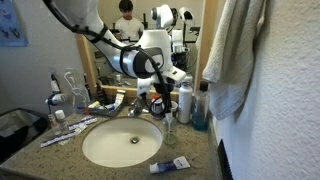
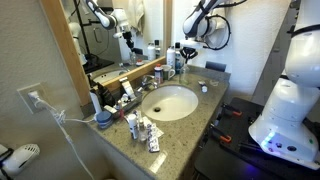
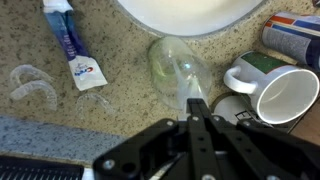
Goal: Press the nozzle of the soap bottle
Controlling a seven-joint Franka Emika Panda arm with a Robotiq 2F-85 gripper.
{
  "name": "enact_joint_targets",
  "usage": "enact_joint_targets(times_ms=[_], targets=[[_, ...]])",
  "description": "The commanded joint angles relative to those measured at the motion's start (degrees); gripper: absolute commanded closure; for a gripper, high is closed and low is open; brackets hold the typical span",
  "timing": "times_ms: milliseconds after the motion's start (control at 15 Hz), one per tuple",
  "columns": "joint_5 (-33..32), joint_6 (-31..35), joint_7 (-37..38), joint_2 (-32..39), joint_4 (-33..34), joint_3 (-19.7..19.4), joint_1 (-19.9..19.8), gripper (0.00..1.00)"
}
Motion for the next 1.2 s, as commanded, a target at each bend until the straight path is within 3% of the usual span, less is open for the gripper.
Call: enact_joint_targets(times_ms=[0, 1133], targets=[[1.3, 1.4, -0.5, 4.3, -3.0, 0.7, 0.1, 1.0], [-2.4, -3.8, 2.8, 0.8, 0.0, -0.2, 1.8, 1.0]])
